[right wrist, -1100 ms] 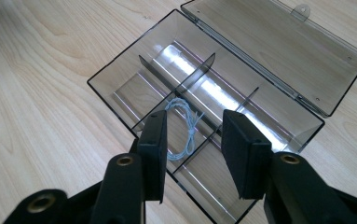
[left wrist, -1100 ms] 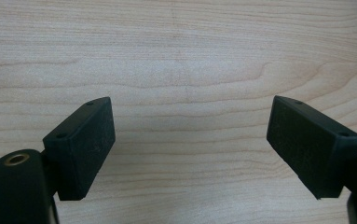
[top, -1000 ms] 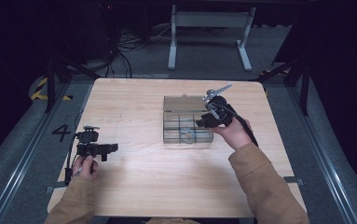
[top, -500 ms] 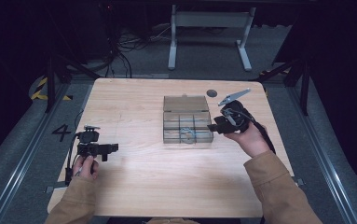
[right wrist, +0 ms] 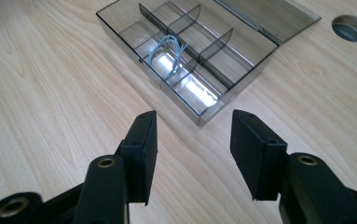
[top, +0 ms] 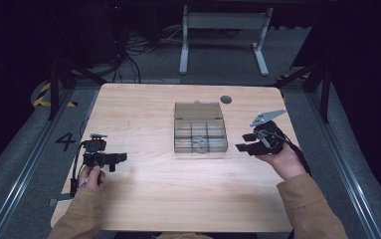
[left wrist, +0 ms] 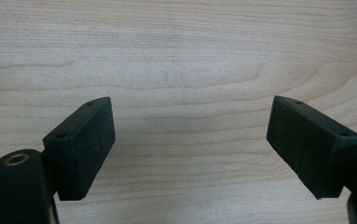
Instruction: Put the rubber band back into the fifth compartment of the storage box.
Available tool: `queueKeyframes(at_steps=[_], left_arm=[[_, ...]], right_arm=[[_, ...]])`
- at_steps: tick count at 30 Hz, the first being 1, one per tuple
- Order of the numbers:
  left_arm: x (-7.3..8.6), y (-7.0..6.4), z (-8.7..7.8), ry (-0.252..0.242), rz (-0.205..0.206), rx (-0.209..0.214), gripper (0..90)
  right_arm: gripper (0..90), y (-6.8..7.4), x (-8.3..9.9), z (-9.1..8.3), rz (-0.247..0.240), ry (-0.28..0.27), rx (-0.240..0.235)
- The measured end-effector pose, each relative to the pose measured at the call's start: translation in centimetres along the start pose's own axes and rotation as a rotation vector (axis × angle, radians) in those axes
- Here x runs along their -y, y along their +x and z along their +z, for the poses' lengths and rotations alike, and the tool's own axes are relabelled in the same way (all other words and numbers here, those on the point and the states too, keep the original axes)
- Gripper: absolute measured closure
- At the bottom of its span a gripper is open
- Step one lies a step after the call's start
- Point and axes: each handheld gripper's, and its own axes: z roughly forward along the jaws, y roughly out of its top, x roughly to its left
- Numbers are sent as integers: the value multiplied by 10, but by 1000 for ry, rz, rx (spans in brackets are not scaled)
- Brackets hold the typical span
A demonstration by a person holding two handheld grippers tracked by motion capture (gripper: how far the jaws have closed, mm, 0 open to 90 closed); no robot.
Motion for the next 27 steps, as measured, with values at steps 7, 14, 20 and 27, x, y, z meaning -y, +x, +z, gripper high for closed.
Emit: queueKeyframes(at_steps=[7,14,20,27], left_arm=[[0,0,0,-2,-4,-1,161],[0,0,0,-1,0,-1,161],[0,-1,1,-3,-5,0,161],[-1,0,1,-1,2,5,160]], right_arm=[[487,1,18,-6,7,-15,-4],[403,13,32,-4,-49,-22,-8],[393,21,48,8,-32,-21,-59],[369,29,57,25,-69,3,-93]])
